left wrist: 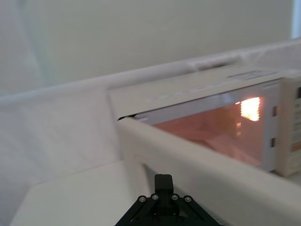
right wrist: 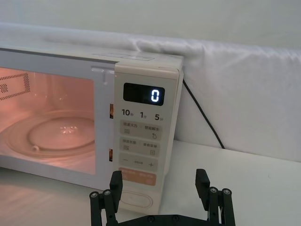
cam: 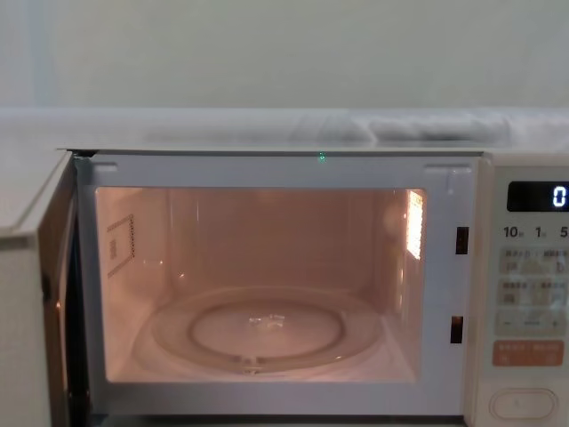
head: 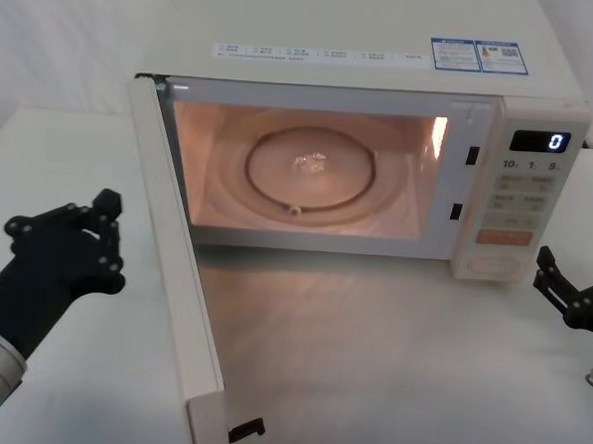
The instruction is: Press the button to open the microwave door with one hand; close the microwave door with the other hand.
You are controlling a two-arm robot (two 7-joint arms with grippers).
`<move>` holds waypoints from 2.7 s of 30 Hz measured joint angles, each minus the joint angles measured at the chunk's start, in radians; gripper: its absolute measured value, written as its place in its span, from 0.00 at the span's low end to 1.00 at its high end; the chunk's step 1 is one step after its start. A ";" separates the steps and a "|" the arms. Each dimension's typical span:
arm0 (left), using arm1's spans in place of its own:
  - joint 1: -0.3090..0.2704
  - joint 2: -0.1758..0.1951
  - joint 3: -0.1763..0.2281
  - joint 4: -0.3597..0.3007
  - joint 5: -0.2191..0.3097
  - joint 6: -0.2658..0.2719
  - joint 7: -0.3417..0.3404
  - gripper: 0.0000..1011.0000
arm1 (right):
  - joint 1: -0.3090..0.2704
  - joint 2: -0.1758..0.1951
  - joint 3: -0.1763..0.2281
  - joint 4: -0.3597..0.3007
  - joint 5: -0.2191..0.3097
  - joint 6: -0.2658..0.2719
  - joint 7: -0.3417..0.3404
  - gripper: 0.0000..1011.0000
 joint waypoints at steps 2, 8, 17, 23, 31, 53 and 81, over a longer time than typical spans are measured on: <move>0.001 0.006 0.002 -0.013 -0.015 0.006 -0.020 0.00 | 0.000 0.000 0.000 0.000 0.000 0.000 0.000 0.99; 0.001 0.005 0.002 -0.011 -0.013 0.006 -0.017 0.00 | 0.000 0.000 0.000 0.000 0.000 0.000 0.000 0.99; 0.000 0.004 0.003 -0.006 -0.009 0.004 -0.012 0.00 | 0.000 0.000 0.000 0.000 0.000 0.000 0.000 0.99; -0.001 0.003 0.003 -0.004 -0.007 0.003 -0.009 0.00 | 0.000 0.000 0.000 0.000 0.000 0.000 0.000 0.99; -0.001 0.002 0.003 -0.003 -0.006 0.002 -0.008 0.00 | 0.000 0.000 0.000 0.000 0.000 0.000 0.000 0.99; -0.031 -0.026 -0.055 0.115 -0.034 -0.053 -0.021 0.00 | 0.000 0.000 0.000 0.000 0.000 0.000 0.000 0.99; -0.214 0.114 0.108 0.218 -0.198 -0.072 -0.206 0.00 | 0.000 0.000 0.000 0.000 0.000 0.000 0.000 0.99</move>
